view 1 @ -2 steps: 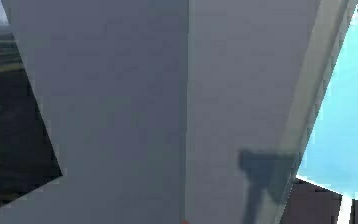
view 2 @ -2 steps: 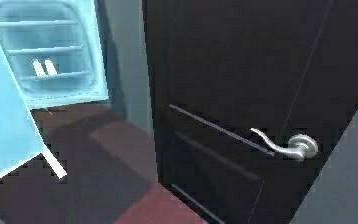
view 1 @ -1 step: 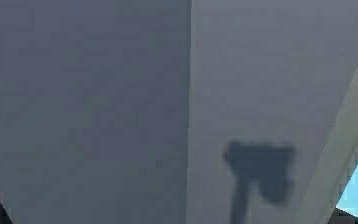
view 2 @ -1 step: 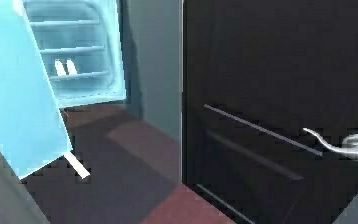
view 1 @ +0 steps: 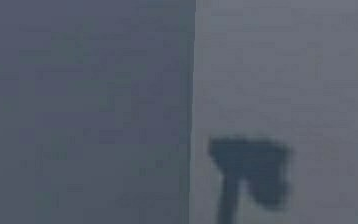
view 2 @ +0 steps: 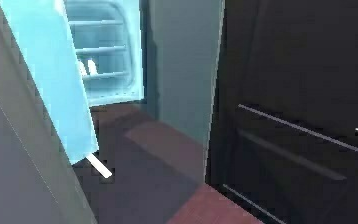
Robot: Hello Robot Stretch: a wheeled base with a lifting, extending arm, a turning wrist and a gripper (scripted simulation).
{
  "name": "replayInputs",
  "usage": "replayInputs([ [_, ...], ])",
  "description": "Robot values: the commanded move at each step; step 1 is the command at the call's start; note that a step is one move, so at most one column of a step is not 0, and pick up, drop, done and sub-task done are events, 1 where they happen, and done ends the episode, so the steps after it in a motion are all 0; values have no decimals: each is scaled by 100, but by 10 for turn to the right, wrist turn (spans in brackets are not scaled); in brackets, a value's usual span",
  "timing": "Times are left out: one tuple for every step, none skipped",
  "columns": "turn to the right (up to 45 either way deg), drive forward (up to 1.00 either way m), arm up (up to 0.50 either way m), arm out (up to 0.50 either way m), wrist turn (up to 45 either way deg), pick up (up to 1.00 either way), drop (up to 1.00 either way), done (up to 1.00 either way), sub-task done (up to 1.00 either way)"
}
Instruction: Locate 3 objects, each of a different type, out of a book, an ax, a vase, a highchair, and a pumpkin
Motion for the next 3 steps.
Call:
replayInputs([
  [450, 0, 0, 0, 0, 0, 0, 0, 0],
  [420, 0, 0, 0, 0, 0, 0, 0, 0],
  [0, 30, 0, 0, 0, 0, 0, 0, 0],
])
